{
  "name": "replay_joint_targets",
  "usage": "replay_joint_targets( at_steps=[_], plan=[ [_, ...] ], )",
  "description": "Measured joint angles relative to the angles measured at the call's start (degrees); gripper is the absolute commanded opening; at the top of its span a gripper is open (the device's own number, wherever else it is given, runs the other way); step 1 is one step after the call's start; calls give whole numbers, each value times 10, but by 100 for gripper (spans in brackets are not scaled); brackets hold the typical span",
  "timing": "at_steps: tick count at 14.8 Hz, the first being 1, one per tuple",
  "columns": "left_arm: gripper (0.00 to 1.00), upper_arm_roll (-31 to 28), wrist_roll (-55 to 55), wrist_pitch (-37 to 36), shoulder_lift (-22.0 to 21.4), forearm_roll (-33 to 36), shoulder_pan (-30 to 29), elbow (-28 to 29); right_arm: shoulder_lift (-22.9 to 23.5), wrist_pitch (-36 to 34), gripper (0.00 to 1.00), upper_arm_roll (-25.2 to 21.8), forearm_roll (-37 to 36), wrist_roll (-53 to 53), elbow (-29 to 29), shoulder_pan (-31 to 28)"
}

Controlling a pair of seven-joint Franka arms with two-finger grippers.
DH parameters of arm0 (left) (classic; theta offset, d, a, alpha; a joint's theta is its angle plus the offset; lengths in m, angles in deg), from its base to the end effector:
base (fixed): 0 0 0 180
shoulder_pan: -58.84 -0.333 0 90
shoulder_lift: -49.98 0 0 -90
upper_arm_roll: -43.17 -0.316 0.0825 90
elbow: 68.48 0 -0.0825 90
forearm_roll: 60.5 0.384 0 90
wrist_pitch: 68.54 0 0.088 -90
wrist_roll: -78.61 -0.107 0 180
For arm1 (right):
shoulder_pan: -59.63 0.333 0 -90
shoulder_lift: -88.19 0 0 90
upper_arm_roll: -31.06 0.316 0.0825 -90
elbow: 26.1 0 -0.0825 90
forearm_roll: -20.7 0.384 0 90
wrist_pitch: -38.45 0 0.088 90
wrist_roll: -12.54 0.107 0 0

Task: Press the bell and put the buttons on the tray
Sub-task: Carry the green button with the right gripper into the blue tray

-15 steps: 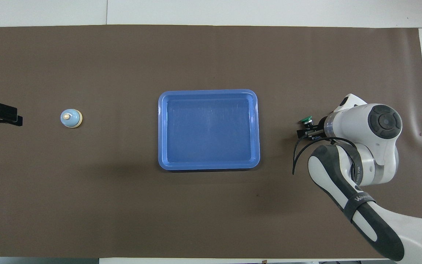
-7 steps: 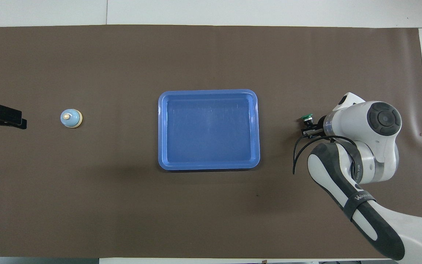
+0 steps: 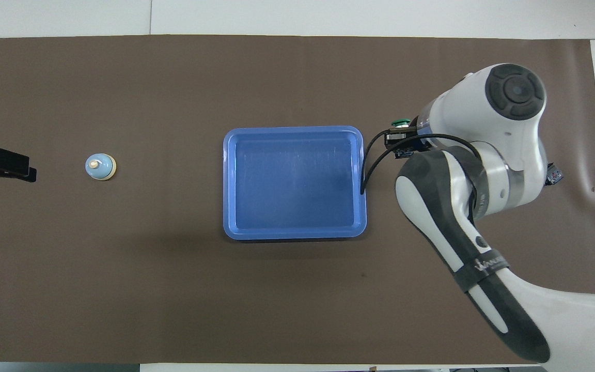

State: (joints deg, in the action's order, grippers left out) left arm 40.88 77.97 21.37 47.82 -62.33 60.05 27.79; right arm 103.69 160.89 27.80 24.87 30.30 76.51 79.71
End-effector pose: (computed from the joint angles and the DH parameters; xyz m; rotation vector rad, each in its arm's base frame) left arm 0.5394 0.0071 0.5935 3.1050 0.0135 -0.1131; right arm 0.6085 0.1898 0.4076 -3.0711 0.0775 -0.0900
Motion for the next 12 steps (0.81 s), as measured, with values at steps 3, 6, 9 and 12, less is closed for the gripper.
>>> replay_joint_targets(
  at_steps=[3,6,9,12],
  plan=[
    [100,0,0,0,0,0,0,0,48,35,0,0,0,111,-16,56],
    [100,0,0,0,0,0,0,0,83,63,0,0,0,164,-21,91],
    [100,0,0,0,0,0,0,0,100,94,0,0,0,178,-16,104],
    [100,0,0,0,0,0,0,0,107,106,10,-3,0,178,1,103]
  ],
)
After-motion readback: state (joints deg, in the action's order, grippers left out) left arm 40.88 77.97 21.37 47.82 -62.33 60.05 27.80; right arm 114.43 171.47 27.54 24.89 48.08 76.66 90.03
